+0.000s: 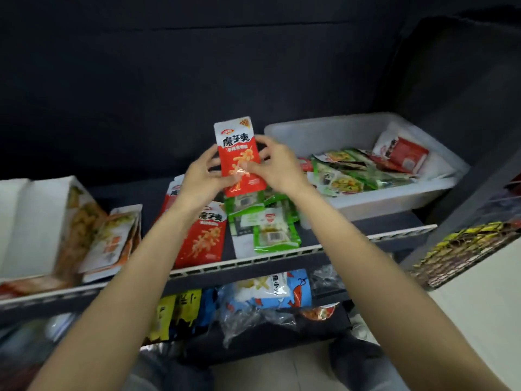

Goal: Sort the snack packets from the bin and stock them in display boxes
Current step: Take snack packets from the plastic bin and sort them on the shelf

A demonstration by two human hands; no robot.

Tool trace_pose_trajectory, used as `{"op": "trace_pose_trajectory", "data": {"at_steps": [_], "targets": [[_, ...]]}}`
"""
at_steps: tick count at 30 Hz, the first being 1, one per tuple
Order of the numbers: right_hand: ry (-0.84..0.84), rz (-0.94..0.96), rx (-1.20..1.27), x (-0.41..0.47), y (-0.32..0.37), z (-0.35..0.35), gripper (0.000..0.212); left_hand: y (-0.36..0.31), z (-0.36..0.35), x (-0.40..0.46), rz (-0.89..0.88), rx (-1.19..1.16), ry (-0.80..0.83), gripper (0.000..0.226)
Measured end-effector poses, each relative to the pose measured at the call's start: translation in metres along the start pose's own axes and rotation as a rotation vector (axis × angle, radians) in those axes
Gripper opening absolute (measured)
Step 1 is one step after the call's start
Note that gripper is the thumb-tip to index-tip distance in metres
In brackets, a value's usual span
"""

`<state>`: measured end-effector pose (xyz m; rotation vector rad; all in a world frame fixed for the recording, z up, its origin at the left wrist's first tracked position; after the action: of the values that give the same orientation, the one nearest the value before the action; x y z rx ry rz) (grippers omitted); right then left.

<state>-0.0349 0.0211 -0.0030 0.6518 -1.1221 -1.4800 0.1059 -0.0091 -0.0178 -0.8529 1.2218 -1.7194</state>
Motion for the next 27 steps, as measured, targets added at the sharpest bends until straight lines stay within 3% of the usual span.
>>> {"op": "trace_pose_trajectory", "data": {"at_steps": [3,8,11,14,17,19,23,27], "targets": [[0.157,-0.11,-0.035,0.009,-0.016,-0.065,0.073,0.045,0.04,-0.009,0.111,0.144,-0.081,0.046],[0.275,-0.284,0.016,0.026,-0.043,-0.15,0.056,0.11,0.087,0.006,0.189,0.614,-0.103,0.041],[0.32,-0.249,-0.078,0.037,-0.042,-0.174,0.048,0.124,0.09,0.018,0.181,0.892,-0.007,0.046],[0.331,-0.161,-0.165,0.037,-0.035,-0.171,0.038,0.132,0.09,0.027,0.156,1.01,0.083,0.047],[0.296,-0.014,-0.277,0.033,-0.018,-0.143,0.034,0.134,0.094,0.034,0.124,1.121,0.063,0.046],[0.25,0.08,-0.309,0.03,-0.003,-0.115,0.032,0.118,0.093,0.034,0.034,1.111,-0.042,0.041],[0.151,0.178,-0.305,0.022,0.018,-0.044,0.029,0.048,0.066,0.023,-0.333,0.945,-0.234,0.028],[0.063,0.105,-0.393,0.022,-0.004,0.033,0.026,-0.022,0.007,0.021,-0.591,0.797,-0.232,0.02]]}}
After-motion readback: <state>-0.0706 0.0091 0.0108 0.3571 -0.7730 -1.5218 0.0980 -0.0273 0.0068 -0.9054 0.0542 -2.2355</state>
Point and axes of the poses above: each hand's wrist, its own x-axis towards the middle knuckle, its own z-axis out of the back of the hand, y = z × x, the point moved 6 cm from there along x, towards the middle knuckle, and after that the axes turned 8 degrees about x, right-handed, at the moved point
